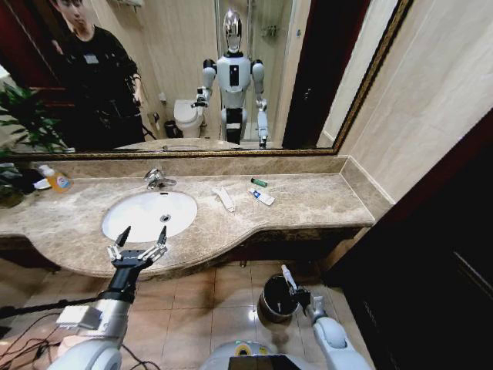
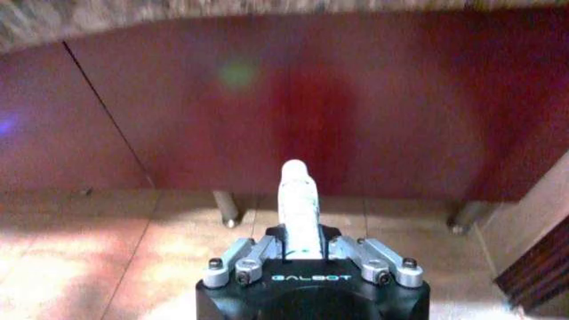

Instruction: Pick up the trash from the sink and place it in the trash bin.

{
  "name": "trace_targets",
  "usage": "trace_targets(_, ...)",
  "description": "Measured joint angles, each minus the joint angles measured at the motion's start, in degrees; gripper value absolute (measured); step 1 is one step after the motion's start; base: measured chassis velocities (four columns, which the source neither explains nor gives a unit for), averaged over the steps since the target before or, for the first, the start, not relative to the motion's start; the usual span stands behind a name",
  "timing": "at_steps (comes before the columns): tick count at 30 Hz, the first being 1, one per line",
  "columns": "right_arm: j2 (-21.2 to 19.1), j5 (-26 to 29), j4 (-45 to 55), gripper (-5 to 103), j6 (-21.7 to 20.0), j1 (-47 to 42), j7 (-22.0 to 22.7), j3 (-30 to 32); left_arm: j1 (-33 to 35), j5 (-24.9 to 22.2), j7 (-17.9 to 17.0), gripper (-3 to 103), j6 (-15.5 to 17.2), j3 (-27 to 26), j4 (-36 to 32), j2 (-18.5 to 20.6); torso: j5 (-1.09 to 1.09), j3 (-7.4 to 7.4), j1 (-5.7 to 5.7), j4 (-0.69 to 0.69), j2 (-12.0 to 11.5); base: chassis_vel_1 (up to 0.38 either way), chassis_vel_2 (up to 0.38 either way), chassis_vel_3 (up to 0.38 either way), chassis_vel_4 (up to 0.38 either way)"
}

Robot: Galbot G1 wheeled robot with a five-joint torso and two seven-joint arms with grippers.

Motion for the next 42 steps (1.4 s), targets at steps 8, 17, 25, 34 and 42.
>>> trace_targets(8,2.8,-0.4,-6.8,27,2.7,3.6,5.0,-0.1,0.0,0.0,0.0,100,0.0,0.0,0.0,0.0,0.01,0.00,0.00,0.01,0.0,0.000,0.000,0.000,0.000)
trace_targets(17,2.9,-0.7,-6.8,59,3.4,3.7,4.8,-0.5,0.0,0.0,0.0,100,0.0,0.0,0.0,0.0,0.00,0.00,0.00,0.00,0.0,0.000,0.000,0.000,0.000)
trace_targets(25,2.5,-0.8,-6.0,86,3.8,3.3,4.7,-0.5,0.0,0.0,0.0,100,0.0,0.0,0.0,0.0,0.01,0.00,0.00,0.00,0.0,0.000,0.000,0.000,0.000)
trace_targets(34,1.9,-0.4,-4.5,100,3.8,2.4,4.4,-0.6,0.0,0.0,0.0,100,0.0,0.0,0.0,0.0,0.01,0.00,0.00,0.00,0.0,0.000,0.000,0.000,0.000)
trace_targets(42,2.0,-0.3,-4.0,100,3.8,2.0,4.4,-0.6,0.0,0.0,0.0,100,0.0,0.0,0.0,0.0,0.01,0.00,0.00,0.00,0.0,0.000,0.000,0.000,0.000)
